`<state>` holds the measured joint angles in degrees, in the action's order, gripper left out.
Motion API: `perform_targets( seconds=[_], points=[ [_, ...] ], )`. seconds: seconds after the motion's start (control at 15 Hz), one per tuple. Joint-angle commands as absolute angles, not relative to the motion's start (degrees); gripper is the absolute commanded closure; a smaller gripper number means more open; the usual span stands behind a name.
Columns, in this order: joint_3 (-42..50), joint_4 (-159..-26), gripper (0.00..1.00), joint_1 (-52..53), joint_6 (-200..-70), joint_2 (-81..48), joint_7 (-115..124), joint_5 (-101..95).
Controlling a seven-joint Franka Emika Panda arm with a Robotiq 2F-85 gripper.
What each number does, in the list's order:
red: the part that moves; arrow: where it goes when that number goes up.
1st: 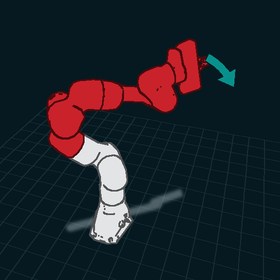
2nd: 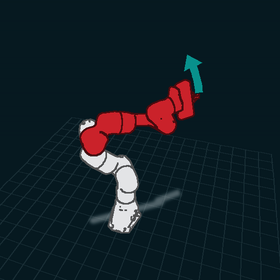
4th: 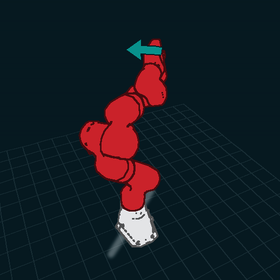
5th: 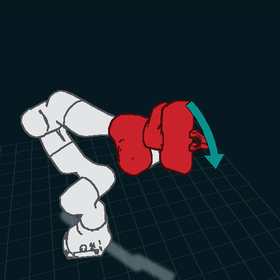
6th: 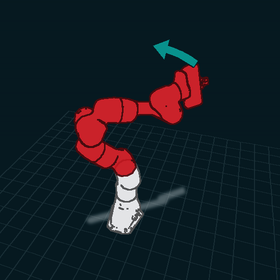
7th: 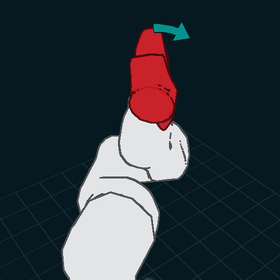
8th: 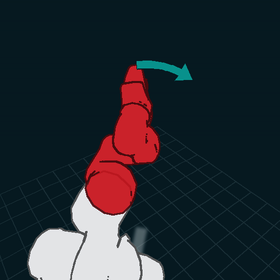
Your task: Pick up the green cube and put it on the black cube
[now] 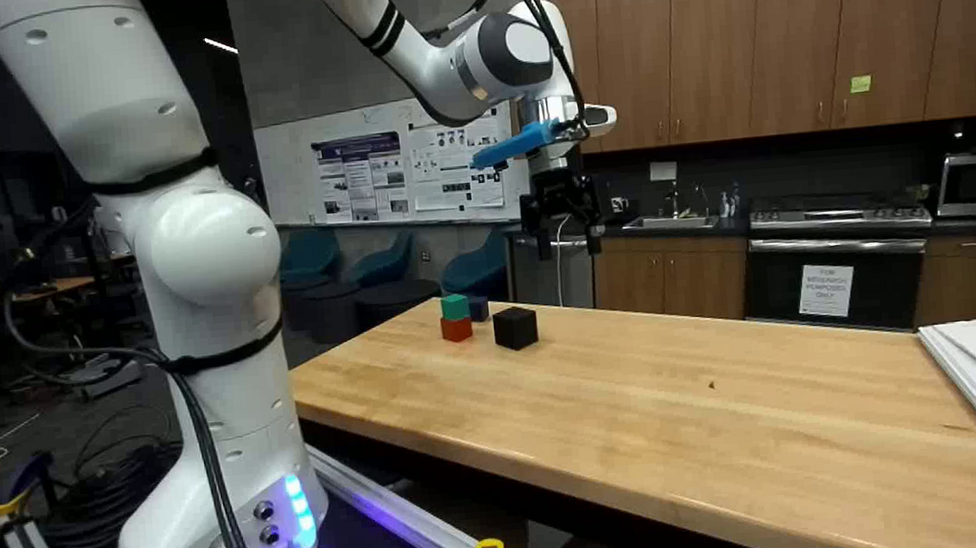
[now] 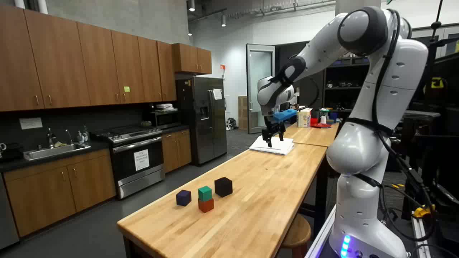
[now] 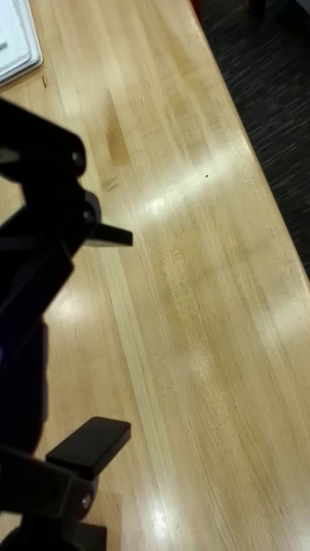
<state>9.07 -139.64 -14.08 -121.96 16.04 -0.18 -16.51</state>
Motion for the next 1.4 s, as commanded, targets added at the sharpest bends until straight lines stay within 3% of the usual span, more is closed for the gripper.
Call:
perform_targets(
  seconds=[0.0,0.67,1.33],
  points=[
    [9.5,-139.6,0.00,-13.6,-121.8,16.1,-0.1,-16.6],
    [8.4,-141.0,0.00,-11.8,-122.5,17.2,1.6,-13.8],
    [0.7,-145.4,0.00,-4.1,-128.1,16.1,11.5,-5.8]
  ],
)
